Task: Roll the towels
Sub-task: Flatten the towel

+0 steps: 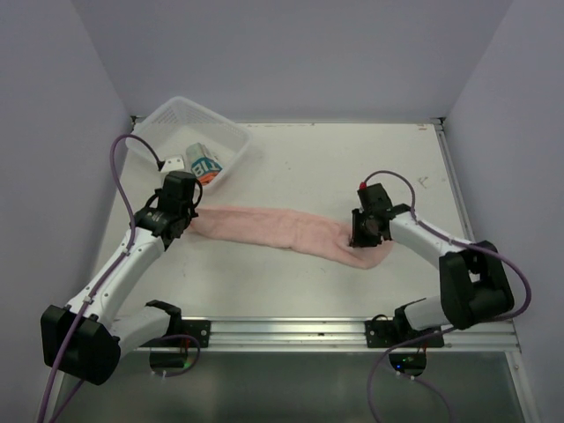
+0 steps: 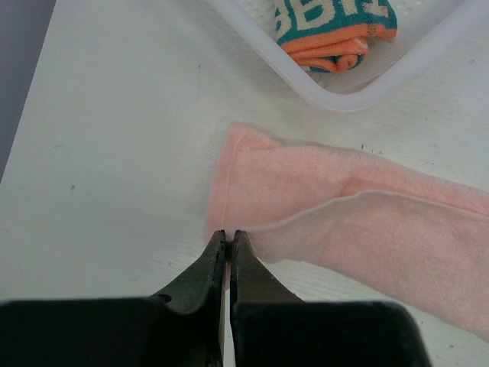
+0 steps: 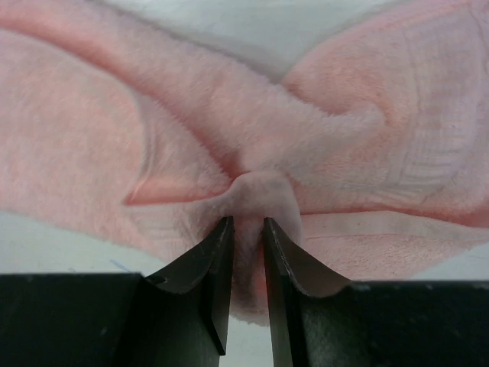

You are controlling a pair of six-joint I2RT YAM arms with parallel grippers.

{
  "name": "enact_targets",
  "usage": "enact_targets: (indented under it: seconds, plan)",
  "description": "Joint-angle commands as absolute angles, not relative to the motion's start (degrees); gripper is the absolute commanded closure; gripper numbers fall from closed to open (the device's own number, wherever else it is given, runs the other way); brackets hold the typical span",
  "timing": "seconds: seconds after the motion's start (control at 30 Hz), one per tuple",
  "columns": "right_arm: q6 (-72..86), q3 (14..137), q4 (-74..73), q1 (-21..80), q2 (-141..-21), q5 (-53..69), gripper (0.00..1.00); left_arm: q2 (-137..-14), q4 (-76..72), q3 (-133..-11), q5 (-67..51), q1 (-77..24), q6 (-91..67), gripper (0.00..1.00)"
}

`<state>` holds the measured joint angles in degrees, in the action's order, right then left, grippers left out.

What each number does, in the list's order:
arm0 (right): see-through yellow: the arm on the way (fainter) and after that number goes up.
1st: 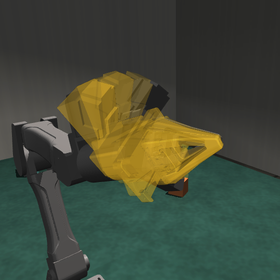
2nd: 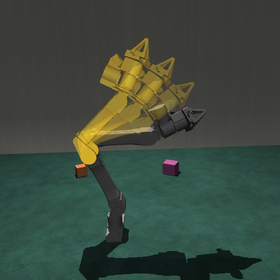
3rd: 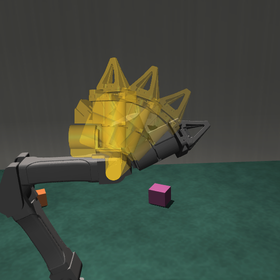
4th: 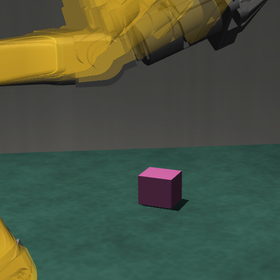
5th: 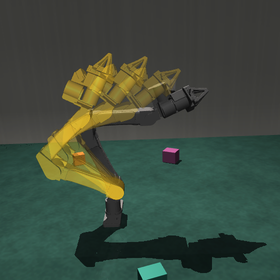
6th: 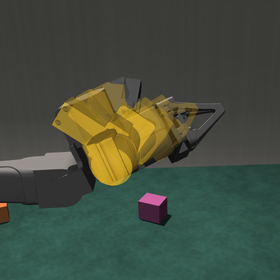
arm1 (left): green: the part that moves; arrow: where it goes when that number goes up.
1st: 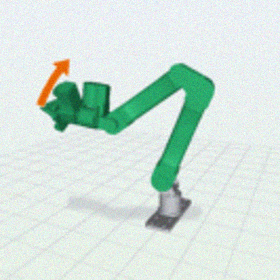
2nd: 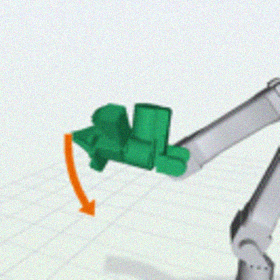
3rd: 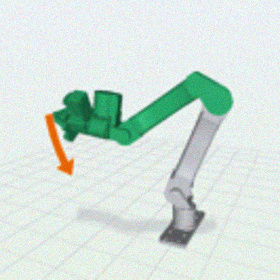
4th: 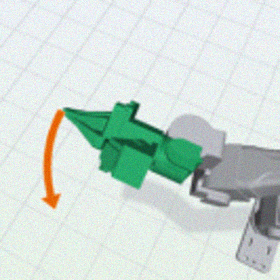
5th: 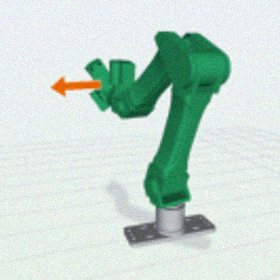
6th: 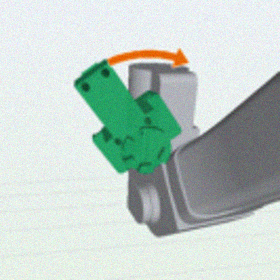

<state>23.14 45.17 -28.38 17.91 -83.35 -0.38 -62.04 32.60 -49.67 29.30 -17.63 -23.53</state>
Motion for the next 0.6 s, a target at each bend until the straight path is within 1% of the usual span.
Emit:
enact_targets:
  seconds: [0.0, 0.17, 0.23, 0.3, 0.47, 0.57]
  plan:
    - [24.1, 41.2, -23.6, 22.6, -74.2, 0.1, 0.74, -62.1, 30.1, -50.4, 29.4, -17.1, -23.7, 1.0]
    - [23.6, 35.4, -20.0, 25.6, -65.9, -1.3, 0.73, -61.9, 30.1, -50.4, 29.4, -17.0, -23.7, 1.0]
    - [22.6, 34.4, -17.6, 25.8, -62.9, 2.9, 0.73, -62.0, 30.1, -50.4, 29.0, -16.6, -23.7, 1.0]
    - [22.2, 33.6, -17.0, 25.9, -62.1, 7.4, 0.73, -62.1, 30.0, -50.5, 28.8, -16.5, -23.6, 1.0]
    - [21.7, 33.1, -17.5, 26.4, -64.4, 9.0, 0.75, -62.1, 30.0, -50.4, 28.6, -16.5, -23.6, 1.0]
    - [21.8, 32.3, -15.4, 26.4, -63.6, 12.8, 0.75, -62.1, 30.0, -50.4, 28.6, -16.5, -23.6, 1.0]
